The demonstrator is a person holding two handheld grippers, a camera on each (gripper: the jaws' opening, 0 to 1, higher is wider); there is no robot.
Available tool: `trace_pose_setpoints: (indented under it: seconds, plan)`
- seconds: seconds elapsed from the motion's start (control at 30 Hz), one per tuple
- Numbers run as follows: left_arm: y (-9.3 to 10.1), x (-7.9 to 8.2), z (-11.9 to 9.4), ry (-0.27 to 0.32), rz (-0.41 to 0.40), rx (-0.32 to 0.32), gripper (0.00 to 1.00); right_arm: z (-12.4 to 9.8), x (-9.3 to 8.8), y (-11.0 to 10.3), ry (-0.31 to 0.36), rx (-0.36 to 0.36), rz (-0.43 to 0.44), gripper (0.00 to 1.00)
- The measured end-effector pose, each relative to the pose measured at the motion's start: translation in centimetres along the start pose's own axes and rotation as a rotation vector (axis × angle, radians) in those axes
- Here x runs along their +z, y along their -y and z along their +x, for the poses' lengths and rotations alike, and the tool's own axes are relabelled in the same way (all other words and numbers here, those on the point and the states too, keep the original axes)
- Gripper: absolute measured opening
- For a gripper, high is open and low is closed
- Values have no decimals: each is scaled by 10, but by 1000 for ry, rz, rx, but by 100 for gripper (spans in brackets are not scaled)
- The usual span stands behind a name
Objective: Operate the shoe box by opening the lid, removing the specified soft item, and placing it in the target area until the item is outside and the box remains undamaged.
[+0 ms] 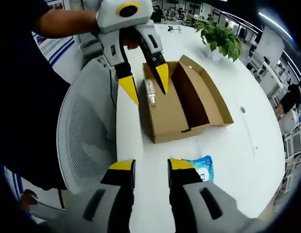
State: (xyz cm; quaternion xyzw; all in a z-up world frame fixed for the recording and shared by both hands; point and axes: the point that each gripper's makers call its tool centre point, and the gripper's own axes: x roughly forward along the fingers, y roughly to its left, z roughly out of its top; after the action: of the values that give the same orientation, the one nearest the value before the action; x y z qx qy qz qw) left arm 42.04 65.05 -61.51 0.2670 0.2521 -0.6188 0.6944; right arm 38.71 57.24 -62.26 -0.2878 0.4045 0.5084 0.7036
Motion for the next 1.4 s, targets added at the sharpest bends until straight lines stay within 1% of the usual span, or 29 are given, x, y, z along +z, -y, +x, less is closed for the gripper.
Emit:
trace_pose_setpoints:
  seconds: [0.23,0.5,0.63,0.73,0.87,1.03,1.23,1.37,1.4]
  plan:
    - [-11,-26,-22,-6,-34,35,25,15,20,-5,8,14,-12,24]
    - [-17,-54,-47,-5,-60,46,25,30,46,-9,5,22,-28,23]
    - [-18,-69,-60,-9,-62,47,25,37,56,-11,-1,18,-31,23]
    - [-18,-80,-73,-8,-56,47,25,42,67,-12,4,0,-19,22]
    - [-24,-92,-88,-11,-41,52,24,47,78,-16,7,-13,-3,22]
    - [-31,-104,-102,-17,-21,56,23,55,91,-23,4,-26,16,21]
    - [-40,-115,-104,-27,-29,50,22,67,102,-20,10,-19,13,21]
    - [-46,-123,-102,-44,-41,54,22,75,107,-16,12,9,-14,21]
    - [-49,-126,-102,-53,-48,61,22,78,107,-13,11,13,-23,21]
